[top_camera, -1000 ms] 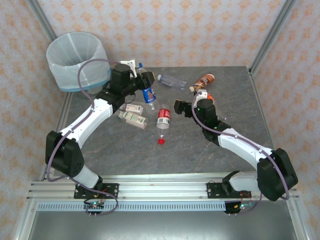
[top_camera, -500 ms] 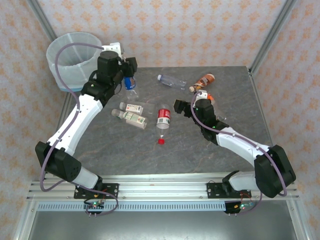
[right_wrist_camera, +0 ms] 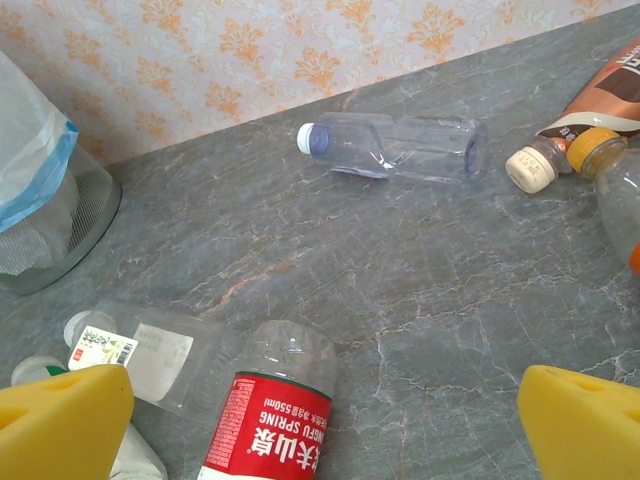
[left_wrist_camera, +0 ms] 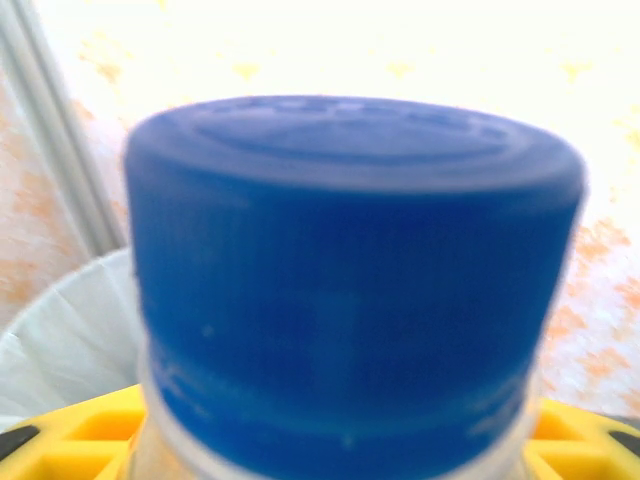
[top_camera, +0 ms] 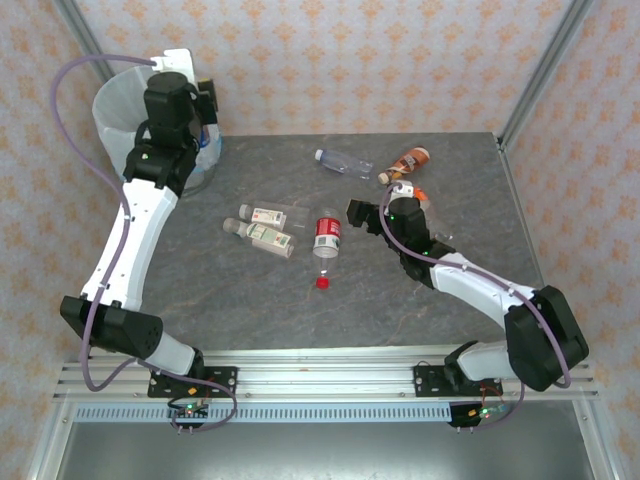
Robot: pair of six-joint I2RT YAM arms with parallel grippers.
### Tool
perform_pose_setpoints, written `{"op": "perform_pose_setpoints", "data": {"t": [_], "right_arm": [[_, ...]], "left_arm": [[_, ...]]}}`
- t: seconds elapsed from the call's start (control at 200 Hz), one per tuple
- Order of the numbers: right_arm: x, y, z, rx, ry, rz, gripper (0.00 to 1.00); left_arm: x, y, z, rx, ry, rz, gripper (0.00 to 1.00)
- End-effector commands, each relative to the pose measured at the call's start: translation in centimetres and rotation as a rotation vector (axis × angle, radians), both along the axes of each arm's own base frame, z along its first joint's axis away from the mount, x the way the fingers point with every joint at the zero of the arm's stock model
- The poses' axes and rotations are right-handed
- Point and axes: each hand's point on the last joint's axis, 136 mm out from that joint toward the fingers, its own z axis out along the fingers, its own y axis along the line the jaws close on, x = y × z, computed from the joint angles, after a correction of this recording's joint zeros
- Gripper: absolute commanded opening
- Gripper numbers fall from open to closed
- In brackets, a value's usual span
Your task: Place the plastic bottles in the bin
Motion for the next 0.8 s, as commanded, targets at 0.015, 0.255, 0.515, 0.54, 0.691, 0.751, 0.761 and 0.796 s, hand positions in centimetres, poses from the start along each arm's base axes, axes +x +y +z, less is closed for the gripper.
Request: {"op": "perform_pose_setpoints", "data": {"t": [0.015,0.255,0.515,0.54,0.691,0.751,0.761,0.796], "right_arm": [[0.8,0.2,1.9,0.037,-0.042,-0.013,0.99],[0.3,-0.4,2.1,0.033,-0.051,-0.029,0.99],[-0.6,-1.8,2.0,0.015,-0.064,-0.067,0.99],[-0.7,-1.9,2.0,0.015,-0.065,-0.069,0.99],[-0.8,-2.1,1.7,0.008,-0.057,-0.075,0.99],[-0.8,-2.1,1.7,0.008,-0.057,-0.076,0.99],[-0.8,-2.1,1.7,0.009,-0.058,-0.076,0.99],[-0.8,-2.1,1.7,0.008,-0.056,-0.077,0.99]], "left_arm": [[0.7,3.0,3.1,0.053,-0.072,0.089,0.54],[3.8,7.4,5.4,0.122,-0.154,0.242,0.54],[7.8,12.4,5.0,0.062,-0.145,0.346,0.54],[8.1,12.6,5.1,0.062,-0.147,0.352,0.54],[9.9,13.9,4.1,0.082,-0.131,0.396,0.54],[10.5,14.5,3.4,0.075,-0.124,0.412,0.54],[10.6,14.6,3.3,0.073,-0.124,0.412,0.54],[10.8,15.0,2.8,0.060,-0.123,0.421,0.55]]}}
